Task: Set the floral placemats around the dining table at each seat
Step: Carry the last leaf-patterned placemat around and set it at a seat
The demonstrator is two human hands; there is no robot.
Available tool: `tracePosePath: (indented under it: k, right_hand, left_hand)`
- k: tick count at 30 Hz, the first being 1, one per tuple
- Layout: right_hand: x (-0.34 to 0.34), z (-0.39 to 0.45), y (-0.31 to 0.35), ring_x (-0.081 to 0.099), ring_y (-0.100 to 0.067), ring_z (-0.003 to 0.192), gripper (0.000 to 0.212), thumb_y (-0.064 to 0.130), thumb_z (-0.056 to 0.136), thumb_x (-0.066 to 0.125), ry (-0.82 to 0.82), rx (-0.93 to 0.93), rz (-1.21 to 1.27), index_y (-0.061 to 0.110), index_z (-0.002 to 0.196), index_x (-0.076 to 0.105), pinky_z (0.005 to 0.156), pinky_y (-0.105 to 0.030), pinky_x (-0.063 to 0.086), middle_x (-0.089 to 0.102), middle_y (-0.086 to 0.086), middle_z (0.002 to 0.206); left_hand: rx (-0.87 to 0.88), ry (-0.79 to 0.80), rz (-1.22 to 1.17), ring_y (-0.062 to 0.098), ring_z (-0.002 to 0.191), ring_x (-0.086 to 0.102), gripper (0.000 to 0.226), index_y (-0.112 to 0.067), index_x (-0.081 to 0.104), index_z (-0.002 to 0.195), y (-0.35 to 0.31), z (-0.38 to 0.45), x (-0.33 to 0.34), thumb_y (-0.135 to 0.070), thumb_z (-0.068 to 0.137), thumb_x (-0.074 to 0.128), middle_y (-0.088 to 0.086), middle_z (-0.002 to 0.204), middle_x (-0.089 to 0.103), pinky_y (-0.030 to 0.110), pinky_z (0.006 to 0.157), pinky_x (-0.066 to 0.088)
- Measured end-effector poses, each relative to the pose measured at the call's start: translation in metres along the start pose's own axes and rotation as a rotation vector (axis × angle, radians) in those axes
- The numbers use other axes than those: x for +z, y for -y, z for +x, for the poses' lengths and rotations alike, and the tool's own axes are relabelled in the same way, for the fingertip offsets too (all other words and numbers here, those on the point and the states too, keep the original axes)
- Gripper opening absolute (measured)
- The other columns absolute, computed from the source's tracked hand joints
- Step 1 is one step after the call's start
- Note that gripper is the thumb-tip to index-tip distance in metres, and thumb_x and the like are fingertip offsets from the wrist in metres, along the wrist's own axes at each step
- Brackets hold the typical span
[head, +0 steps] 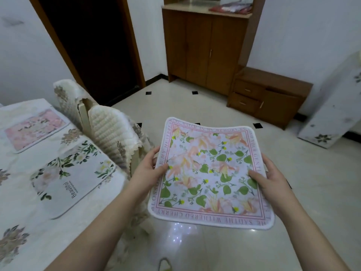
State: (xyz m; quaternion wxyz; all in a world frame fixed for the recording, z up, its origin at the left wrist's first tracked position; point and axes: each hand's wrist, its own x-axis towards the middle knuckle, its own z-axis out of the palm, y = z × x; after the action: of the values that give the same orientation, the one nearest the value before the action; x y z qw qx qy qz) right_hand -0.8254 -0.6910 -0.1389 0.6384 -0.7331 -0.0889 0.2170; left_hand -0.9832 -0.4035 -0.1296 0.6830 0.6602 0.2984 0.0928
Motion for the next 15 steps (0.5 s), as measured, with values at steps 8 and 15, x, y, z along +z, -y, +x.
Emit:
tracePosePath:
  k: [8, 15]
  right_hand:
    - [0.038, 0.079, 0.011, 0.073, -0.034, 0.088, 0.047, 0.005, 0.095, 0.058, 0.021, 0.034, 0.030, 0.035, 0.130, 0.051, 0.077, -0.060, 0.056, 0.074, -0.007, 0.107]
    - [0.076, 0.151, 0.039, 0.074, -0.028, 0.088, 0.048, 0.007, 0.094, 0.059, 0.030, -0.011, -0.057, 0.040, 0.129, 0.050, 0.080, -0.054, 0.057, 0.074, -0.001, 0.106]
  left_hand:
    - [-0.007, -0.034, 0.013, 0.030, 0.083, 0.075, 0.057, -0.032, 0.045, 0.138, -0.015, 0.080, -0.031, -0.002, 0.093, 0.062, 0.005, 0.106, 0.075, 0.043, 0.067, 0.063]
    - [-0.014, -0.055, -0.049, 0.034, 0.083, 0.075, 0.059, -0.028, 0.046, 0.141, -0.036, 0.161, -0.064, 0.000, 0.091, 0.064, 0.006, 0.104, 0.076, 0.050, 0.069, 0.062]
